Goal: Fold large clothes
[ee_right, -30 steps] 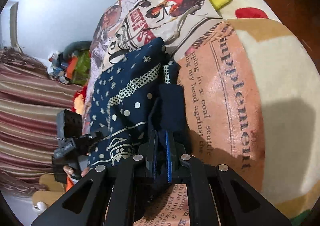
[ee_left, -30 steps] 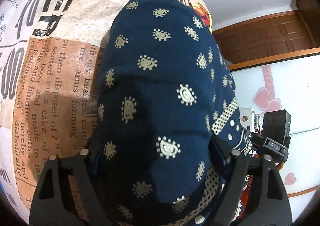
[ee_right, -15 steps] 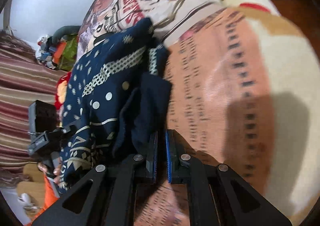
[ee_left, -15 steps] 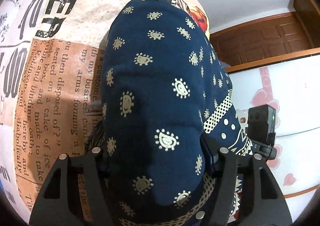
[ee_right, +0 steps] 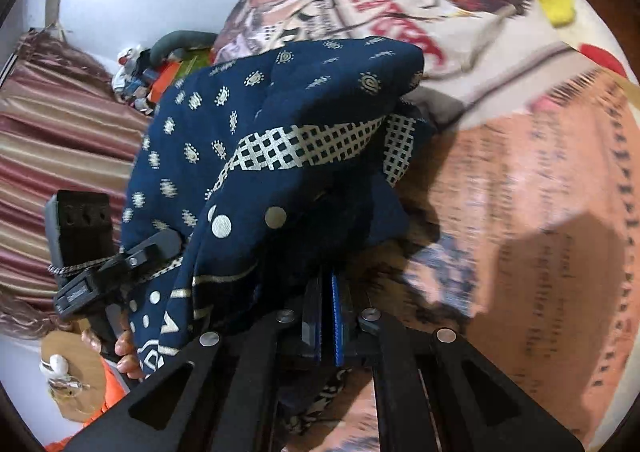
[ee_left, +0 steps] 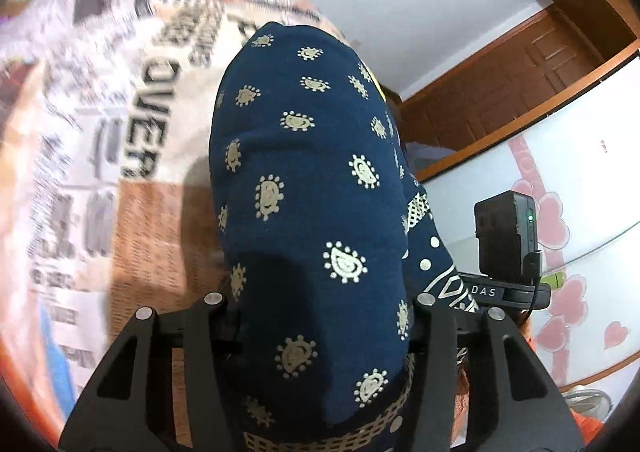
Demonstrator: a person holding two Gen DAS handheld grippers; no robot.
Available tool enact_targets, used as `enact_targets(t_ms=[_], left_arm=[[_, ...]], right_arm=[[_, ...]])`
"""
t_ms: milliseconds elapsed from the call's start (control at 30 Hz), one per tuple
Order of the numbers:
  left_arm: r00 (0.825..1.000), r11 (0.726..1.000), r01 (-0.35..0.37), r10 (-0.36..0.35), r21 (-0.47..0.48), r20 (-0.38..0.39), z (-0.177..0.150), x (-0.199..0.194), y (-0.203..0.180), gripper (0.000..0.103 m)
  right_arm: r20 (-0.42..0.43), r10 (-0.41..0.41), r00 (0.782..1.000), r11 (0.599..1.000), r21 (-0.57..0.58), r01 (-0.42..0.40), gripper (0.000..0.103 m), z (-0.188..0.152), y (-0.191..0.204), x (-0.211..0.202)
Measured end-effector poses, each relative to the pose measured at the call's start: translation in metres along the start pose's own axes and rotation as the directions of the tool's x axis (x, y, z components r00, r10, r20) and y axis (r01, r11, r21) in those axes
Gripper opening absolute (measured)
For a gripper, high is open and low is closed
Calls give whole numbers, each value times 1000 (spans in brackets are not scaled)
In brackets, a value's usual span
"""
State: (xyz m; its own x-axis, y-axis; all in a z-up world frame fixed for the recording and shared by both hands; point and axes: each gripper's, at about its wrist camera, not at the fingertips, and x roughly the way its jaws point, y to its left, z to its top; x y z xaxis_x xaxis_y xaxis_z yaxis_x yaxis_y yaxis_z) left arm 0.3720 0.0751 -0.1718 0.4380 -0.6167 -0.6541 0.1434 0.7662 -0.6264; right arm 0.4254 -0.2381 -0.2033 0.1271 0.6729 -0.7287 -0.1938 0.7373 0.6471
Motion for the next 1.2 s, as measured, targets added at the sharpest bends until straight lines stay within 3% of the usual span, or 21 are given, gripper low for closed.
enact_targets(t_ms=[267, 400, 567, 733, 800, 900, 1067, 1200], left_arm=[[994, 998, -23, 28, -52, 106, -6, -75, 39, 50], [990, 994, -40, 53, -99, 133, -7, -91, 68, 50], [991, 980, -32, 56, -195, 119, -27, -104, 128, 50], [994, 956, -90, 105, -278, 40, -52, -90, 193, 50], [998, 929, -44, 61, -367, 35, -66, -84, 226, 51], [998, 914, 24, 4, -406, 68, -78, -87, 245, 53], [984, 943, -143, 167, -301, 55, -78, -96, 218, 58], [962, 931, -253, 272, -263, 36, -71, -103, 197, 58]], right_arm=[[11, 58, 998, 996, -71, -57, 3, 8, 62, 17], [-19, 71, 997, 991, -112, -72, 3, 10, 97, 43], [-77, 48, 996, 987, -150, -59, 3, 8, 133, 91], [-144, -16, 989, 982, -188, -11, 3, -3, 154, 141], [-165, -20, 986, 979, -203, -14, 4, -8, 160, 158], [-153, -74, 986, 964, -263, 31, 4, -13, 171, 167], [-45, -193, 980, 913, -374, 163, 4, -14, 193, 151], [68, -167, 984, 876, -447, 180, 4, -13, 224, 116]])
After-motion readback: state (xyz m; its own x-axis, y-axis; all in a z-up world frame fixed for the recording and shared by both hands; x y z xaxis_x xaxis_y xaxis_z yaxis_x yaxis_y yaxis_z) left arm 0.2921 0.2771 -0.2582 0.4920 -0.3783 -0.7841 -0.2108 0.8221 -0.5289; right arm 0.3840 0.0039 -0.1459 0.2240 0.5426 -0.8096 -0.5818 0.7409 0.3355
